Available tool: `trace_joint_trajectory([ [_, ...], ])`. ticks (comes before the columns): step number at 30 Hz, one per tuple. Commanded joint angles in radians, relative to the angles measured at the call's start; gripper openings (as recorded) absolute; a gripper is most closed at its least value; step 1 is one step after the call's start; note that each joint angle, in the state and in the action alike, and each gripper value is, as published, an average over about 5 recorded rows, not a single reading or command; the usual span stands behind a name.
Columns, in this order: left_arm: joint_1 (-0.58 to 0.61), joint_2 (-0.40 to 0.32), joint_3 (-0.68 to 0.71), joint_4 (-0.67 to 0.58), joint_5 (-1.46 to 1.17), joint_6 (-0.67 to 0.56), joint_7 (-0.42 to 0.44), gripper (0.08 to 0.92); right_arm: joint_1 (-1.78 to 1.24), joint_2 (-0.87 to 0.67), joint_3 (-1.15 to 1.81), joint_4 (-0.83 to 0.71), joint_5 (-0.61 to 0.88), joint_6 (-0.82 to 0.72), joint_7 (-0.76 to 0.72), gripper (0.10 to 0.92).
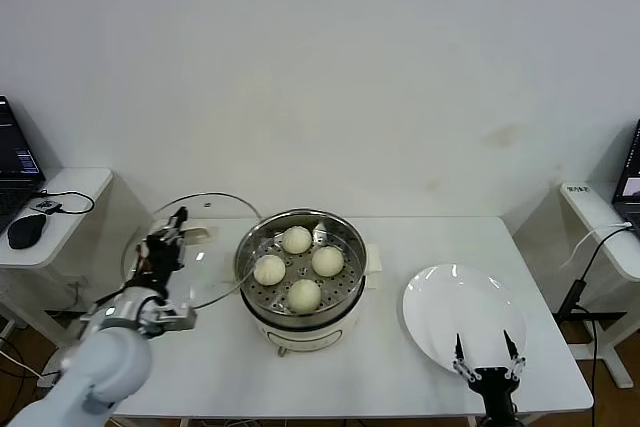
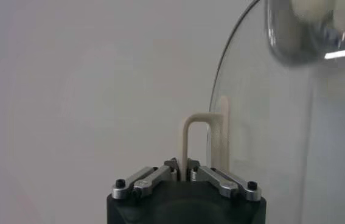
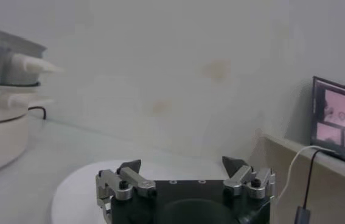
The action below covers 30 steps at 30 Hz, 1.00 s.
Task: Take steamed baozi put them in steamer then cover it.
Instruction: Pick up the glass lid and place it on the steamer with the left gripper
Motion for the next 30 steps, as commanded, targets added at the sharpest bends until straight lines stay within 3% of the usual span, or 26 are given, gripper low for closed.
trace_joint_trajectory([
  [1,-0.237,-0.153,0.308,-0.027,0.265,0.165,0.218,0.147,0.014,0.015,-0.033,-0.024,-0.062,0.010,0.034,0.823],
  [18,-0.267,-0.402,0.439,0.114,0.454,0.160,0.267,0.147,-0.006,0.016,-0.016,-0.018,-0.070,0.028,0.028,0.823],
  [30,-0.264,-0.437,0.435,0.172,0.472,0.123,0.212,0.147,-0.010,0.015,-0.025,-0.025,-0.071,0.041,0.025,0.823],
])
